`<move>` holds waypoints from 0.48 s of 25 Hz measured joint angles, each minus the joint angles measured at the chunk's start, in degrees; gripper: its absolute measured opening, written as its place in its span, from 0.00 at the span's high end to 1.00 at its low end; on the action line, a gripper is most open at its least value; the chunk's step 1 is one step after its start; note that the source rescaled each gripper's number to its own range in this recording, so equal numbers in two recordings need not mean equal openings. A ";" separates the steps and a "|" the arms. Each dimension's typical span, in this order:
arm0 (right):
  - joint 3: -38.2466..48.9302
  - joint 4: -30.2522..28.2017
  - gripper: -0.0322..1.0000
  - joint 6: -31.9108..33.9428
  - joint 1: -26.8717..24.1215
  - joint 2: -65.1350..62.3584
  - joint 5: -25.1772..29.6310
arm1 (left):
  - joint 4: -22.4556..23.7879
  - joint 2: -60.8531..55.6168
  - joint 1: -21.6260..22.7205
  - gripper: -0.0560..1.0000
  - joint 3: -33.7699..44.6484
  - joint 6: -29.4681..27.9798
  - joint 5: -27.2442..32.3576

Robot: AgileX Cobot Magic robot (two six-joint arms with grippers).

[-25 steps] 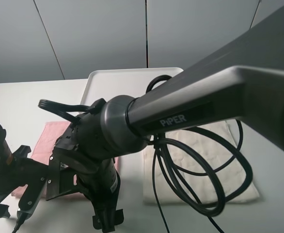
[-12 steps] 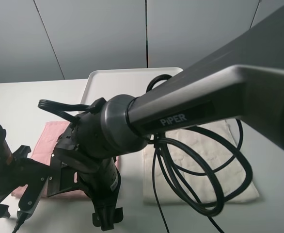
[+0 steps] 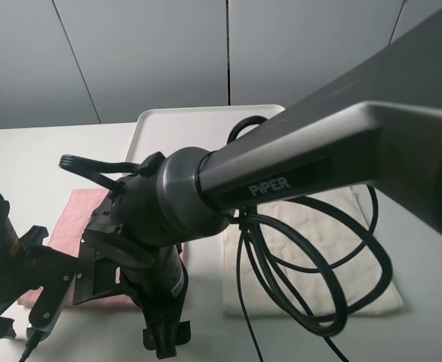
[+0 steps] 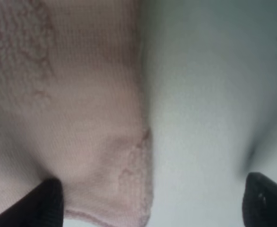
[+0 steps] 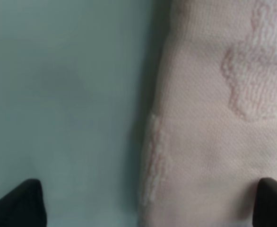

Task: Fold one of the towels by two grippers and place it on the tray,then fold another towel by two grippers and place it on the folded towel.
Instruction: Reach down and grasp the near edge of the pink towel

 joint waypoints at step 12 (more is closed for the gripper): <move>-0.66 -3.12 0.08 2.54 0.00 0.61 2.61 | 0.00 0.00 0.00 0.01 0.00 0.00 -0.44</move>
